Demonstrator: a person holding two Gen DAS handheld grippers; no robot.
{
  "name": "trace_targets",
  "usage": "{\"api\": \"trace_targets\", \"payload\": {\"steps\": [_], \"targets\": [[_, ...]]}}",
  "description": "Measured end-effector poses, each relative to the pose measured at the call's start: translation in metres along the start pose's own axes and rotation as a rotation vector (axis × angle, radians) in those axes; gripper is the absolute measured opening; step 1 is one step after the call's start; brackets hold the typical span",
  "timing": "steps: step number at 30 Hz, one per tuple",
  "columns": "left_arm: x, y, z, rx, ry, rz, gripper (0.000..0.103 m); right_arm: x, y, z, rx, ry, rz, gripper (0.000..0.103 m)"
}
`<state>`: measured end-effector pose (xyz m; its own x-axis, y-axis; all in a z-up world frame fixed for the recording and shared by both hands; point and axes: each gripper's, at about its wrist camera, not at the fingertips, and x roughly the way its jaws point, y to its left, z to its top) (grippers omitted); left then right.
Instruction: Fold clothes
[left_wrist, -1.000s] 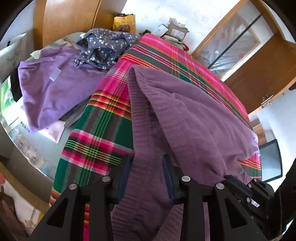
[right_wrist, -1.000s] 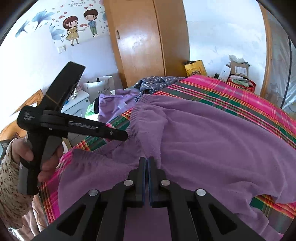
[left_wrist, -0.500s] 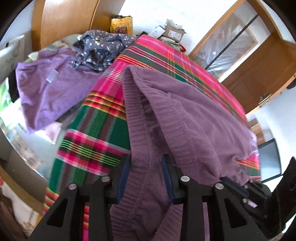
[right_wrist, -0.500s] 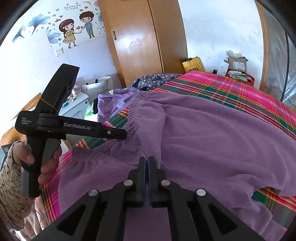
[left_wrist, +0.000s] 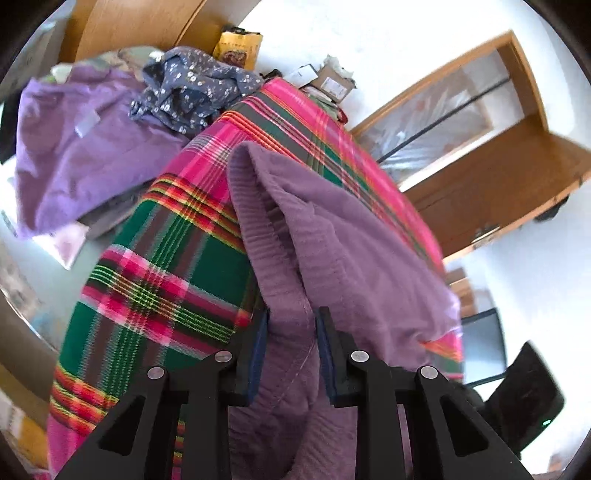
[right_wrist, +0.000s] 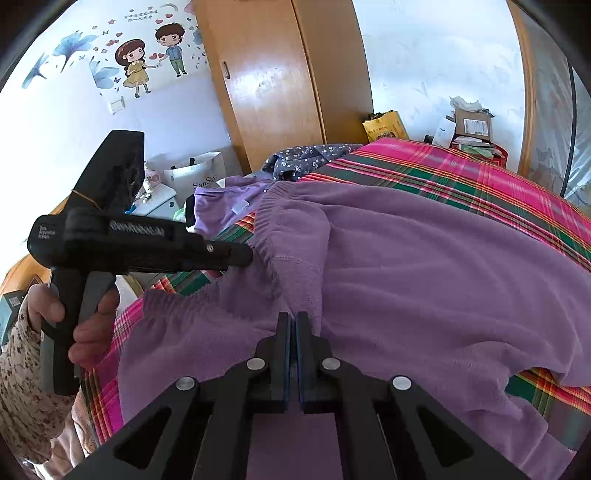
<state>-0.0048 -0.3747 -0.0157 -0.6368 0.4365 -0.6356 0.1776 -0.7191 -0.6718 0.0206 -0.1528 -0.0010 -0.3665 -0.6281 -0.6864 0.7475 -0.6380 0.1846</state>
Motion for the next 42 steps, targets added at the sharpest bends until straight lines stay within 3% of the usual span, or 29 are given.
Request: {"api": "trace_targets", "payload": {"steps": [8,15,17,22,28,30,32,36,39,42], "targets": [[0.006,0.027,0.003,-0.167,0.012,-0.190,0.025,0.000,-0.003,-0.002,0.014,0.008,0.005,0.004],[0.004,0.039,0.002,-0.226,-0.028,-0.203,0.025,0.000,-0.003,-0.003,0.013,0.010,0.012,0.004],[0.010,0.044,0.005,-0.236,-0.014,-0.192,0.025,0.001,-0.002,-0.003,0.013,0.011,0.012,0.004],[0.015,0.045,0.004,-0.230,0.052,-0.251,0.024,0.001,-0.001,-0.003,0.014,0.014,0.010,0.004],[0.010,0.032,-0.001,-0.172,0.088,-0.201,0.024,0.002,0.000,-0.002,0.020,0.012,0.014,0.004],[0.008,0.028,0.001,-0.138,0.065,-0.169,0.011,0.001,0.002,-0.001,0.017,0.007,0.019,0.004],[0.004,0.026,0.003,-0.119,0.042,-0.139,0.008,0.001,0.004,-0.001,0.011,0.002,0.024,0.004],[-0.006,0.026,0.005,-0.101,0.002,-0.076,0.007,-0.002,0.003,0.000,0.018,0.002,0.038,0.018],[-0.008,0.027,0.006,-0.095,-0.005,-0.049,0.007,-0.011,-0.003,0.002,0.049,-0.025,0.074,0.022],[-0.012,0.027,0.008,-0.081,-0.028,0.000,0.006,-0.020,-0.014,0.002,0.082,-0.055,0.043,0.031]]}}
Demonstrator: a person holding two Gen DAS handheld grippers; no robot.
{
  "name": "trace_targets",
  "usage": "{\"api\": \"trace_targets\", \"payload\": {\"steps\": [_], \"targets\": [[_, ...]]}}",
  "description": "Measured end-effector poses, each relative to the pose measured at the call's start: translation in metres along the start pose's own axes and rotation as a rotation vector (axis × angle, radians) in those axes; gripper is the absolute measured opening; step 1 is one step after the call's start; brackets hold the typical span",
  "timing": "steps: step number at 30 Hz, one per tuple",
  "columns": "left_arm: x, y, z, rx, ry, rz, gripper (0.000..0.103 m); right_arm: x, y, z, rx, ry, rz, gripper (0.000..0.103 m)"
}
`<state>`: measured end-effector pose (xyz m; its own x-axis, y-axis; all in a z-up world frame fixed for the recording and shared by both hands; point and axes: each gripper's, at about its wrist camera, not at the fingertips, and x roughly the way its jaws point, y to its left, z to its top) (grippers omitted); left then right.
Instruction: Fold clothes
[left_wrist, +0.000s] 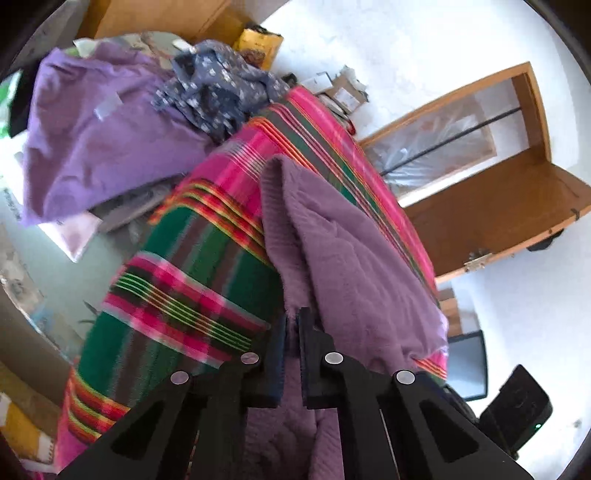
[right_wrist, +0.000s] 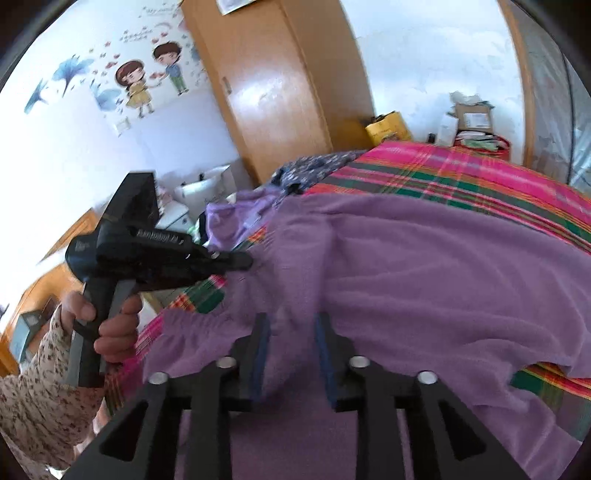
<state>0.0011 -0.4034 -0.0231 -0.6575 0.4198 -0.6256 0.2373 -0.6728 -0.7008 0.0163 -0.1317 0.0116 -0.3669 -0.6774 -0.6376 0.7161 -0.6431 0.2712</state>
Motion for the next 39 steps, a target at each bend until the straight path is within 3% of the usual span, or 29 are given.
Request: {"api": "trace_targets", "payload": {"steps": [7,12,20,29,33,36,39], "targets": [[-0.006,0.009,0.006,-0.003,-0.033,0.068,0.005,0.002,-0.030,-0.006,0.094,0.041,-0.078,0.031],[-0.006,0.013,0.008,-0.008,-0.038,0.085,0.005,0.003,-0.032,-0.011,0.066,0.057,-0.128,0.031],[0.000,0.013,0.005,-0.012,-0.040,0.127,0.005,0.003,-0.045,-0.020,0.102,0.095,-0.139,0.031],[-0.004,0.005,0.000,0.012,-0.011,0.177,0.008,-0.001,-0.028,-0.022,0.067,0.092,-0.104,0.031],[-0.023,-0.004,-0.005,0.051,-0.040,0.246,0.008,-0.005,-0.020,-0.023,0.055,0.092,-0.087,0.031],[-0.039,-0.012,-0.014,0.097,-0.040,0.190,0.010,-0.008,-0.011,-0.024,0.034,0.087,-0.069,0.031],[-0.044,-0.030,-0.030,0.205,0.021,0.126,0.023,-0.006,-0.004,-0.026,0.025,0.095,-0.056,0.031]]}}
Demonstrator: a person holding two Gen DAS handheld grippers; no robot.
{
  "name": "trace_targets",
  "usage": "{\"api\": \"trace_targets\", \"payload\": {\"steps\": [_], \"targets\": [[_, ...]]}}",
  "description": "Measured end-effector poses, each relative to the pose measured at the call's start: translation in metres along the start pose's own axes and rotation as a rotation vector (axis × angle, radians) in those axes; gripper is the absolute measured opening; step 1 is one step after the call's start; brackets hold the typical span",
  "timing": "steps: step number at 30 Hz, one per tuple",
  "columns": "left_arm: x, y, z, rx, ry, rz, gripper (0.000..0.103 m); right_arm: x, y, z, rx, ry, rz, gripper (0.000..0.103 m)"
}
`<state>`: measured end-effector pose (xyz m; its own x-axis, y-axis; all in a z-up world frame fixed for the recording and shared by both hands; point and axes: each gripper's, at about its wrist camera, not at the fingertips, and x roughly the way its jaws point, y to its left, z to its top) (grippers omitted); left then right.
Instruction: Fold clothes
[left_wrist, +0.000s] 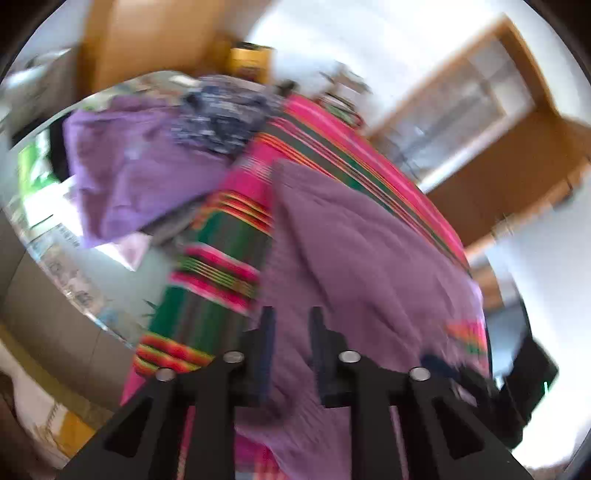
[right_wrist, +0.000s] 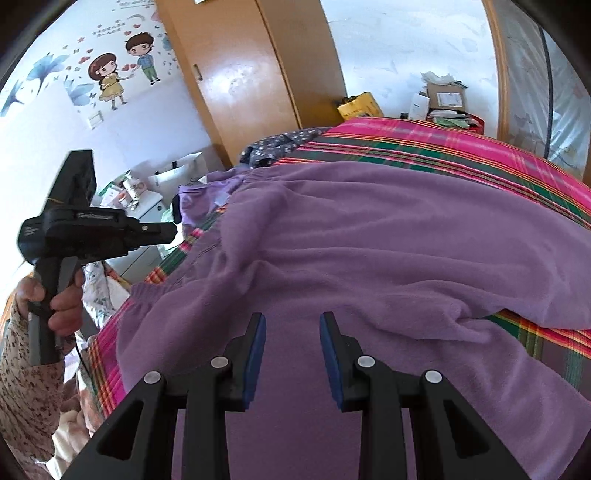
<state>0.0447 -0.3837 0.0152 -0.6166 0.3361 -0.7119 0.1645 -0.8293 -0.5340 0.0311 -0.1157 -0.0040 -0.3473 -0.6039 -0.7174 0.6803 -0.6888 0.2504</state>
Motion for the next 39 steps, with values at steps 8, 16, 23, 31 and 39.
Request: {"api": "trace_targets", "payload": {"steps": [8,16,23,31,39], "targets": [[0.014,0.004,-0.005,0.021,0.153,-0.003,0.023,-0.003,0.011,-0.004,-0.015,0.002,0.027,0.031],[0.020,0.018,-0.017,0.013,0.338,-0.175,0.024,-0.003,0.016,-0.007,-0.015,0.011,0.038,0.031],[0.007,0.038,-0.021,-0.019,0.348,-0.231,0.024,0.000,0.021,-0.008,-0.023,0.021,0.041,0.031],[0.015,0.023,-0.024,0.099,0.366,-0.166,0.024,0.004,0.028,-0.009,-0.032,0.034,0.038,0.031],[-0.002,0.041,-0.024,0.051,0.291,-0.203,0.011,0.007,0.030,-0.008,-0.037,0.043,0.032,0.031]]}}
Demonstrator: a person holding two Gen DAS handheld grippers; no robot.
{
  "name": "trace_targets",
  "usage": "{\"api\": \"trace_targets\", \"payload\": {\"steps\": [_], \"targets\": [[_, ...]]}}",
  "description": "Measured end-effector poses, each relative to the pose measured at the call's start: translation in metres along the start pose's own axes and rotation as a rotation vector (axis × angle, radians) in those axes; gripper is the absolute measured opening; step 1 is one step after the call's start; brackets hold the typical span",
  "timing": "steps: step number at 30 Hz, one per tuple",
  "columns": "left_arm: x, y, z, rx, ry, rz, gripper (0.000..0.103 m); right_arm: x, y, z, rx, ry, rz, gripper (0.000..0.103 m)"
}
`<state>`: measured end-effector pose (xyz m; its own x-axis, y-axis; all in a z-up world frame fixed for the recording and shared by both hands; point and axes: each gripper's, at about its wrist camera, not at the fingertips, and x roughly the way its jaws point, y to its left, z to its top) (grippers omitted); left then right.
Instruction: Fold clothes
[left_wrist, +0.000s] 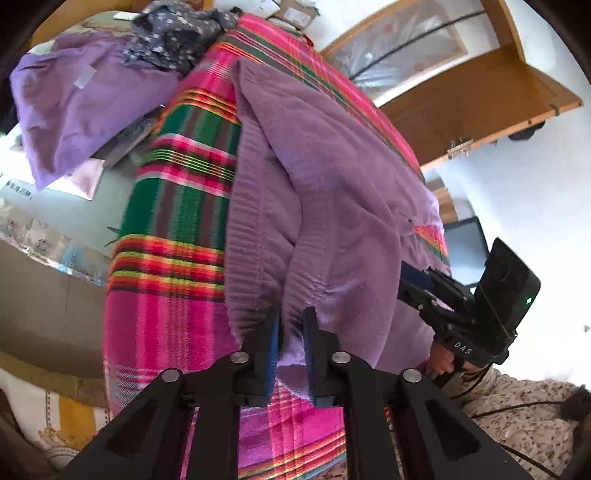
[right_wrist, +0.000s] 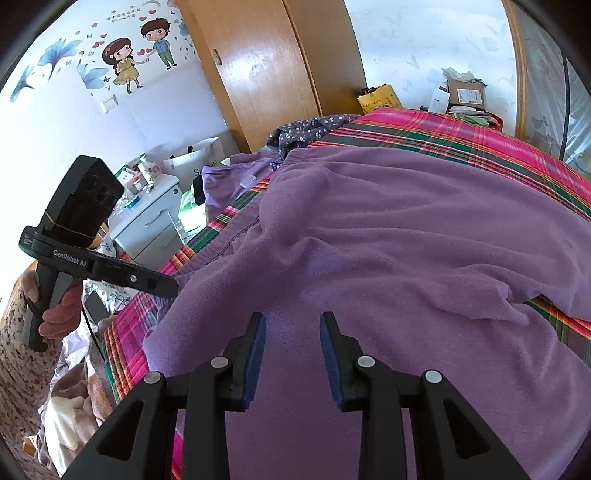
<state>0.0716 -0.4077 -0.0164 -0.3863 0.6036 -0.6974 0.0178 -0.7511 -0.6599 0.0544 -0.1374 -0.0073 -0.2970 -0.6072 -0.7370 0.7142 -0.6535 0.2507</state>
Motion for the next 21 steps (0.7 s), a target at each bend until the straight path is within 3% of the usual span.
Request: {"api": "trace_targets", "payload": {"steps": [13,21], "targets": [[-0.030,0.022,-0.021,-0.066,-0.140,0.045,0.004,0.004,0.016,0.003,-0.059,0.008,0.009,0.031],[-0.033,0.047,-0.033,-0.202,-0.212,-0.004,0.003,0.005,0.017,0.058,-0.228,-0.073,-0.055,0.031]]}}
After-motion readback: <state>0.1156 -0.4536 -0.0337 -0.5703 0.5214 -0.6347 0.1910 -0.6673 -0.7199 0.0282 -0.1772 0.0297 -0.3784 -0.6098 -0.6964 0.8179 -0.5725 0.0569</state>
